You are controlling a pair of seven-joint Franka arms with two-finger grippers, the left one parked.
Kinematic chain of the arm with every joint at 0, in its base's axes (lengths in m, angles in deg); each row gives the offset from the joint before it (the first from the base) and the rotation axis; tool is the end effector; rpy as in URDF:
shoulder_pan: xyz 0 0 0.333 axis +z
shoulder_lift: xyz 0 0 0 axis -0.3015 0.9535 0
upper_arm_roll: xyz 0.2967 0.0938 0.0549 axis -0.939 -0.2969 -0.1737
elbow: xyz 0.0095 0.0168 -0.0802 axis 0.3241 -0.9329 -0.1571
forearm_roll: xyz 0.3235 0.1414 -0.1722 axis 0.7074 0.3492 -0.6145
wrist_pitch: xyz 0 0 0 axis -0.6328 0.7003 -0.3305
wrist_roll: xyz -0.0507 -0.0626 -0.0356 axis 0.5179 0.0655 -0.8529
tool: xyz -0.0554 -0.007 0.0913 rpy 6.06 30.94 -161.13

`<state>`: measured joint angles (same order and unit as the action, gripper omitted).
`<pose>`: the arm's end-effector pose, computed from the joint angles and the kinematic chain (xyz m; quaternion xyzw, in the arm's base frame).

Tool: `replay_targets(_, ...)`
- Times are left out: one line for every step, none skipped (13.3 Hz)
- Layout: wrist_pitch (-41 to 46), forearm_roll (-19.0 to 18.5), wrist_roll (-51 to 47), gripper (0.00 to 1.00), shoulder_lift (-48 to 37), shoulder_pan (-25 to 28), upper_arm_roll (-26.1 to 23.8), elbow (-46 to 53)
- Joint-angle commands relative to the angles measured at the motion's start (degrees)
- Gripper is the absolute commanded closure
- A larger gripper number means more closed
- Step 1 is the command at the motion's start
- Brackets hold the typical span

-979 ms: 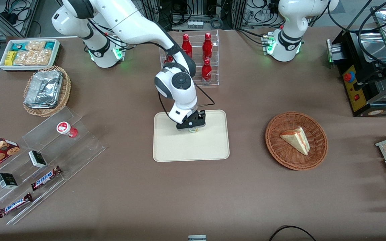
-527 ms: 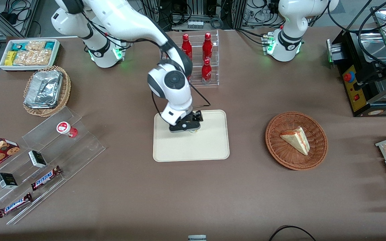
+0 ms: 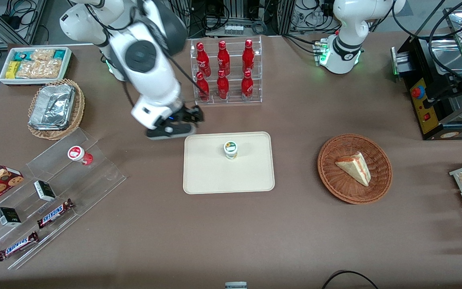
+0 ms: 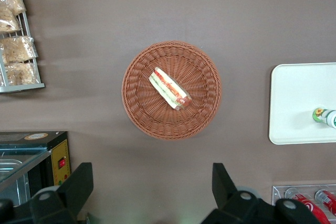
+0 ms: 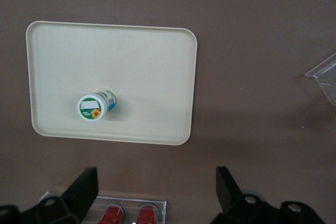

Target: Place green gum on tray

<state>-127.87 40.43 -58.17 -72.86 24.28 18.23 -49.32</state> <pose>0.4980 0.3328 0.5082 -0.9993 -0.0254 0.0215 0.0169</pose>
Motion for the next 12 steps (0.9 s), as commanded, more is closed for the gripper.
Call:
replay_targets(4.2,0.2,2.4,0.0,-7.1,-4.5,-0.4,-3.9)
replay_targets(6.1,0.2,4.8,0.0,-8.5,-6.3,-0.4,-4.0)
replay_targets(8.0,0.2,7.0,0.0,-9.7,-8.7,-0.4,-4.0)
replay_targets(9.4,0.2,8.8,0.0,-10.6,-11.0,-0.4,-4.0)
replay_targets(10.7,0.2,12.0,0.0,-11.3,-13.8,-0.4,-4.0)
replay_targets(11.6,0.2,15.5,0.0,-11.6,-16.8,-0.4,-4.0)
replay_targets(12.7,0.2,18.5,0.0,-12.0,-20.3,-0.4,-3.9)
replay_targets(13.4,0.2,20.2,0.0,-12.7,-23.0,-0.4,-3.9)
replay_targets(14.2,0.2,21.5,0.0,-12.8,-25.5,-0.4,-3.9)
replay_targets(14.5,0.2,22.4,0.0,-13.0,-27.8,-0.4,-3.8)
replay_targets(14.6,0.2,23.9,0.0,-13.0,-29.8,-0.4,-3.6)
replay_targets(14.6,0.2,26.4,0.0,-13.0,-32.0,-0.4,-3.4)
